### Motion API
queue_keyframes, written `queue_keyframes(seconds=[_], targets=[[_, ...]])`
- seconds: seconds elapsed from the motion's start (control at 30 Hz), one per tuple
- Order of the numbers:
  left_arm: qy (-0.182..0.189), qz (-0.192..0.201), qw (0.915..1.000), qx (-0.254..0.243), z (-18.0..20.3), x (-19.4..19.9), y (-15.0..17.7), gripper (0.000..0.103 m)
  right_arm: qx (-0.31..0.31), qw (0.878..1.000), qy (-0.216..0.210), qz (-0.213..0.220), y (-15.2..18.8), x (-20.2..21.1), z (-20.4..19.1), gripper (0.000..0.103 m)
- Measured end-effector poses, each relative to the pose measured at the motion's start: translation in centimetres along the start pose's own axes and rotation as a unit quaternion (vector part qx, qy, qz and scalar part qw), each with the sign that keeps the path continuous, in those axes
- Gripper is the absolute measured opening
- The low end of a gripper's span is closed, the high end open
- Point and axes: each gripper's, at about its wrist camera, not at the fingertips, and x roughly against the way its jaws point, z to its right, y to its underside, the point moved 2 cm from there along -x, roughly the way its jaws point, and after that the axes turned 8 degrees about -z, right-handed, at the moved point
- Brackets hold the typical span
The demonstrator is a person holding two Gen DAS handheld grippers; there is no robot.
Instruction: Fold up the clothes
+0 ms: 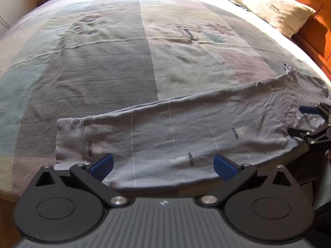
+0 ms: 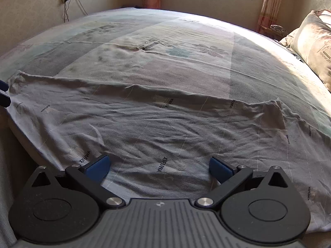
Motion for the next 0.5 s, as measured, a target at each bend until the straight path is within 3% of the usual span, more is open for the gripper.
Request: queue_keyframes(seconds=[0.13,0.3,0.5], targets=[[0.046,0.022,0.9985,0.021,-0.3,-0.3,-1.7,0.102,0.004,1.0,0.001,0.004,0.3,0.0,0.0,0.103],[-0.05,0.027,0.9982,-0.02,-0.2,-3.3,-3.1,0.103,0.004,1.0,0.004,0.013,0.5,0.0,0.0,0.103],[-0.036,0.037,0.9982,0.029,-0.7,-2.2,-5.0,0.102,-0.001,1.0,0.009,0.02,0.6,0.0,0.0,0.103]])
